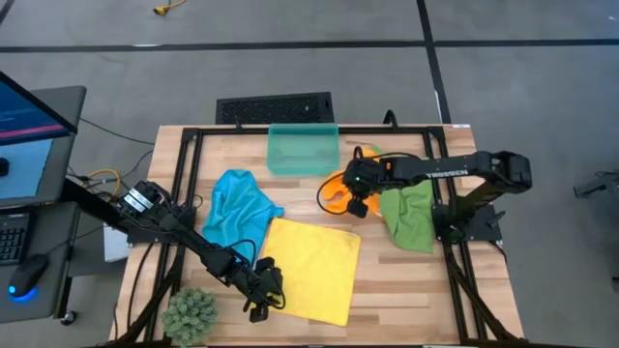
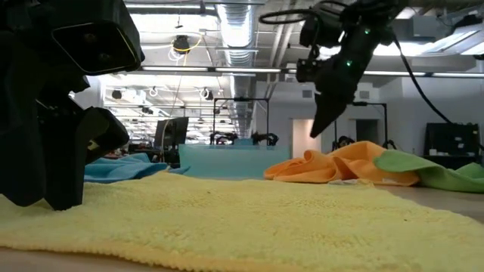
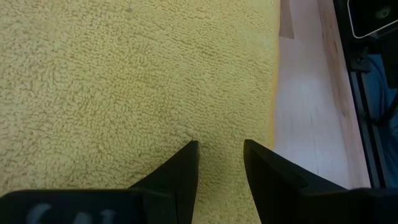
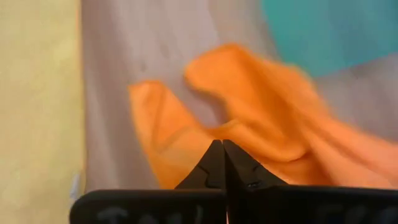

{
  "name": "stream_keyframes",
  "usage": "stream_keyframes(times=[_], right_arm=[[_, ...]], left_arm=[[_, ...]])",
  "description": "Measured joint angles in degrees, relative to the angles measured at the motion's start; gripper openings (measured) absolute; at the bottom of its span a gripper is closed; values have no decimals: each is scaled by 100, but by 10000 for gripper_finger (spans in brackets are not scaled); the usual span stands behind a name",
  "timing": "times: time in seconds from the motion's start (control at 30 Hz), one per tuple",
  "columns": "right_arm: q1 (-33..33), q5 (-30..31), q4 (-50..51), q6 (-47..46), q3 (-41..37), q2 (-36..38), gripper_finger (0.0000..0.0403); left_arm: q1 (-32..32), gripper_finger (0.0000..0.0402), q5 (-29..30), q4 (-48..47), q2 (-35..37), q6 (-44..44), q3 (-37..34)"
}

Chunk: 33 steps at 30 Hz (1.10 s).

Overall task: Roll microfiber towels into tight, uniform cylinder then place into a basket
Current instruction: Fold the yellow microfiber towel

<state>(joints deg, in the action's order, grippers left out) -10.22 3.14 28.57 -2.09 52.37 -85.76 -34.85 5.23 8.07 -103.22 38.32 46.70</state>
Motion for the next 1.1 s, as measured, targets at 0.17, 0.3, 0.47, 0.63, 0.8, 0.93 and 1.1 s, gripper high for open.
stream_keyframes(times=[0.17, 0.3, 0.47, 0.63, 0.8, 0.93, 1.1], right_arm=[[-145, -119, -365, -196, -331, -24, 11], [-274, -309, -768, -246, -709, -146, 7], [-421, -116, -897, -525, -881, -342, 5], [-746, 363, -613, -753, -870, -588, 6], [-1064, 700, -327, -856, -848, -706, 4], [-1145, 1045, -219, -990, -830, -703, 8], [-1037, 1116, -19, -819, -785, -452, 15]], left_arm=[[51, 122, 125, 25, -2, -327, 0], [117, 122, 427, 87, -4, -526, 0], [151, 122, 425, 64, -4, -552, 0], [148, 122, 164, 65, -4, -574, 0], [72, 122, 147, 186, 0, -616, 2], [64, 122, 146, 185, 4, -618, 4], [67, 122, 147, -76, 7, -692, 211]])
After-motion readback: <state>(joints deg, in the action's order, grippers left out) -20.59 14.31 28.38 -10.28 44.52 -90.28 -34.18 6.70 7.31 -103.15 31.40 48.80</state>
